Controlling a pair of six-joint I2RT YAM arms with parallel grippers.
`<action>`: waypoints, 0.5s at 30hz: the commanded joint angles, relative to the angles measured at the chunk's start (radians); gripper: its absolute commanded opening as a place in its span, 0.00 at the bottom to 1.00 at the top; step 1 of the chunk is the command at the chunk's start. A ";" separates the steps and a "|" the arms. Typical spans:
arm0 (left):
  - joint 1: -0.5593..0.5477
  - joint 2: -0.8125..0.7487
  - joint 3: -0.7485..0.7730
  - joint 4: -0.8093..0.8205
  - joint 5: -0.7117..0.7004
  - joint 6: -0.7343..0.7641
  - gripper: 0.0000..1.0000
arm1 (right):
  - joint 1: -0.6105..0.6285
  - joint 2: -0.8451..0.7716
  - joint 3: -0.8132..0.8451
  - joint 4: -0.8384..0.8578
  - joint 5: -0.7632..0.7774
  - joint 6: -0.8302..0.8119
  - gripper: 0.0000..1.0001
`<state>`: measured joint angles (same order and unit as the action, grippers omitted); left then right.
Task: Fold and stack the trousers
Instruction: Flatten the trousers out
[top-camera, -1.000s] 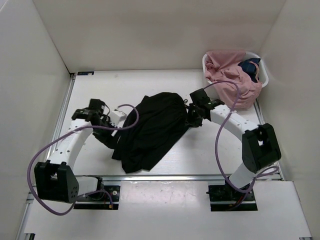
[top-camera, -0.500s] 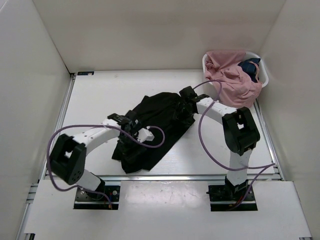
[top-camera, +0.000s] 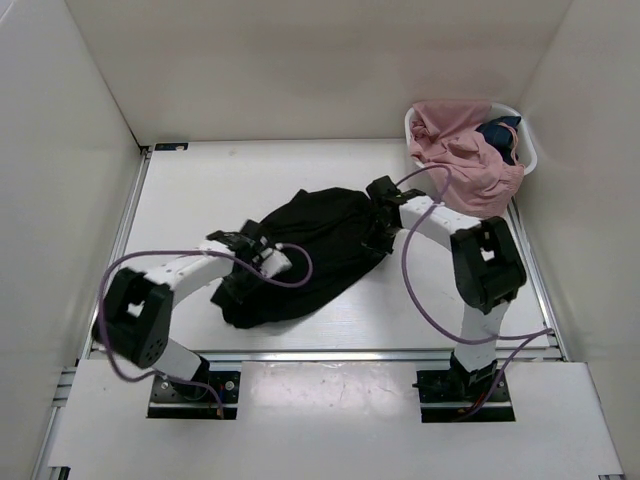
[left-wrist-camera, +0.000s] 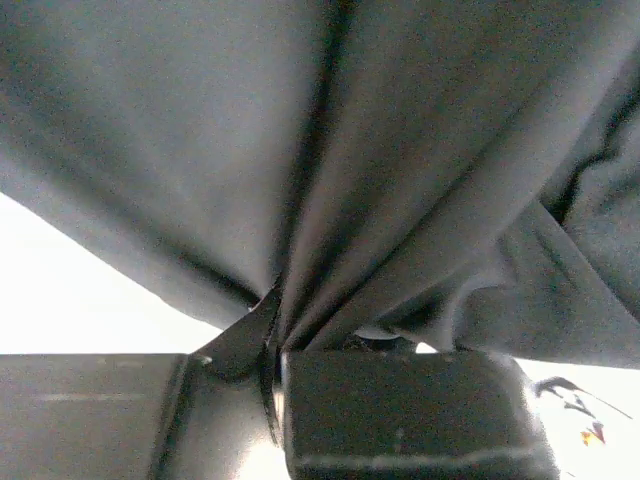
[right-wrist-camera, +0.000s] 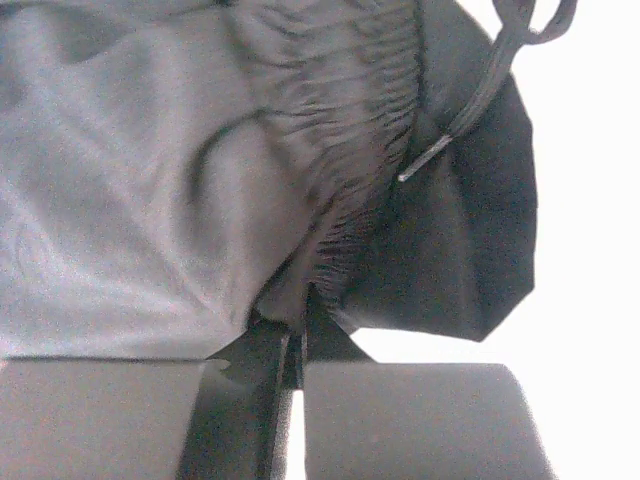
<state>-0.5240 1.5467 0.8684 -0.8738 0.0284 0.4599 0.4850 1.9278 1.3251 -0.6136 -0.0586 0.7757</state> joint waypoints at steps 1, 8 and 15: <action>0.100 -0.199 0.004 0.062 -0.295 0.032 0.14 | -0.013 -0.195 -0.024 -0.110 0.100 -0.038 0.00; 0.225 -0.454 0.259 -0.094 -0.339 0.196 0.14 | 0.113 -0.559 0.002 -0.342 0.319 -0.050 0.00; 0.214 -0.516 0.413 -0.176 -0.303 0.370 0.16 | 0.135 -0.647 0.131 -0.486 0.341 -0.053 0.00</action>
<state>-0.3420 1.0264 1.2865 -0.9485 -0.1421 0.7109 0.6483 1.2453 1.4399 -0.8776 0.1223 0.7792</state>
